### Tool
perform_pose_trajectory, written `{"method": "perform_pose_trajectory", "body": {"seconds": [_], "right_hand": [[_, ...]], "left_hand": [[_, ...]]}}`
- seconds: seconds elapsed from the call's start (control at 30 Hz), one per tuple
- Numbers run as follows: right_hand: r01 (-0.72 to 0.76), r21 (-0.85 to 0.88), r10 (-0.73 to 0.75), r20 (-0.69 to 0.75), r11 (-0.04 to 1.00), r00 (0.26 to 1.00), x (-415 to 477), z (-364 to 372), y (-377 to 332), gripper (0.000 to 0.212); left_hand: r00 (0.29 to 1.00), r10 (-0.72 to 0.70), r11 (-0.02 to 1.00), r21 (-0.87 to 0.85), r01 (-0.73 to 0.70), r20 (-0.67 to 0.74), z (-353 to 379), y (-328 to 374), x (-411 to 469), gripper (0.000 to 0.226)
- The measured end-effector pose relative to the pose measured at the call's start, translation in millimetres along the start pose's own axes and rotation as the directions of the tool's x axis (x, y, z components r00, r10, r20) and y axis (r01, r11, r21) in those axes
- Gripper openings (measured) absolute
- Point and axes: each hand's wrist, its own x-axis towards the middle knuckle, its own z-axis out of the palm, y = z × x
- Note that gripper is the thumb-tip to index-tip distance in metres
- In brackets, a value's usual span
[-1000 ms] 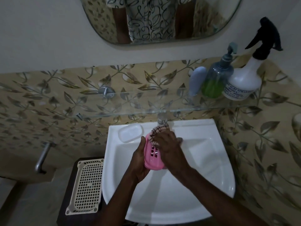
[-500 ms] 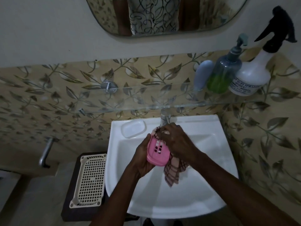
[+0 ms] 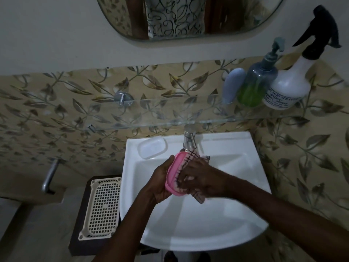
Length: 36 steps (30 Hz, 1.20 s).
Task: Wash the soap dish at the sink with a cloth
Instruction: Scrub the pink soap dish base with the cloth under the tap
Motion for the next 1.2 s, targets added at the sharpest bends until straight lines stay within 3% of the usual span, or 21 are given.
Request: {"method": "perform_pose_trajectory", "body": {"seconds": [0.13, 0.27, 0.33, 0.43, 0.57, 0.6, 0.67, 0.7, 0.73, 0.77, 0.87, 0.93, 0.97, 1.0, 1.07, 1.13, 1.2], "right_hand": [[-0.251, -0.068, 0.247, -0.061, 0.966, 0.967, -2.4, -28.1, 30.0, 0.039], [-0.194, 0.054, 0.196, -0.056, 0.98, 0.979, 2.4, 12.0, -22.0, 0.036], [-0.166, 0.014, 0.166, 0.003, 0.986, 0.986, 0.8, -3.2, -11.1, 0.031], [-0.321, -0.079, 0.322, 0.004, 0.944, 0.947, 0.5, -24.9, 16.2, 0.028], [-0.429, 0.037, 0.43, -0.009, 0.902, 0.903, 11.0, 10.1, -26.5, 0.03], [-0.487, 0.131, 0.493, -0.019, 0.864, 0.87, 15.1, 15.6, -38.1, 0.028], [-0.606, 0.447, 0.704, -0.078, 0.658, 0.706, 29.0, 16.0, -42.8, 0.019], [-0.599, 0.58, 0.778, -0.101, 0.552, 0.62, 33.1, 18.2, -41.1, 0.019], [-0.589, 0.642, 0.815, -0.1, 0.491, 0.571, 37.7, 19.1, -43.6, 0.018], [-0.555, 0.673, 0.813, -0.122, 0.489, 0.569, 37.9, 22.6, -44.9, 0.017], [-0.495, 0.558, 0.643, -0.092, 0.666, 0.76, 19.5, 26.6, -44.9, 0.012], [-0.431, 0.184, 0.448, -0.062, 0.884, 0.892, 6.5, 24.3, -28.3, 0.016], [-0.4, 0.061, 0.403, -0.043, 0.914, 0.914, 4.1, 22.8, -21.5, 0.023], [-0.364, -0.039, 0.362, -0.051, 0.931, 0.931, 4.8, 25.8, -16.2, 0.026], [-0.443, -0.066, 0.439, -0.069, 0.894, 0.896, 13.5, 24.2, -12.0, 0.021], [-0.595, -0.066, 0.587, -0.102, 0.801, 0.803, 23.9, 16.1, -0.8, 0.015], [-0.589, -0.093, 0.558, -0.23, 0.803, 0.797, 27.6, 9.1, 10.9, 0.021]], "left_hand": [[0.999, -0.047, 0.997, 0.055, 0.047, -0.005, 4.9, 8.0, -2.3, 0.05], [0.995, 0.076, 0.994, 0.084, -0.071, -0.058, 12.7, 12.3, 7.1, 0.046], [0.998, 0.019, 0.992, 0.126, -0.01, -0.067, 11.2, 8.3, 4.0, 0.044], [0.995, -0.083, 0.985, 0.145, 0.092, -0.062, 11.0, 10.2, 0.5, 0.041], [0.987, 0.12, 0.989, 0.105, -0.109, -0.108, 15.1, 8.2, 5.6, 0.04], [0.974, 0.18, 0.981, 0.094, -0.169, -0.135, 16.9, 2.4, 7.4, 0.041], [0.938, 0.291, 0.956, 0.098, -0.276, -0.191, 21.3, -11.7, 9.8, 0.042], [0.917, 0.337, 0.94, 0.129, -0.315, -0.215, 22.3, -16.7, 11.1, 0.044], [0.896, 0.375, 0.925, 0.16, -0.344, -0.237, 21.9, -18.6, 11.8, 0.045], [0.881, 0.407, 0.911, 0.183, -0.37, -0.243, 20.9, -18.1, 11.7, 0.045], [0.911, 0.355, 0.931, 0.166, -0.325, -0.211, 13.0, -9.2, 6.8, 0.041], [0.936, 0.275, 0.959, 0.128, -0.251, -0.219, 8.5, -4.5, 1.0, 0.042], [0.942, 0.241, 0.968, 0.122, -0.218, -0.232, 6.8, -1.8, -0.6, 0.044], [0.946, 0.213, 0.974, 0.124, -0.188, -0.244, 4.8, 1.3, -1.0, 0.046], [0.948, 0.174, 0.977, 0.166, -0.133, -0.267, 3.2, 7.6, -0.9, 0.047], [0.96, 0.105, 0.982, 0.177, -0.06, -0.258, 5.8, 9.9, -2.3, 0.051], [0.976, 0.016, 0.991, 0.131, 0.013, -0.219, 11.5, 6.8, -5.5, 0.057]]}}
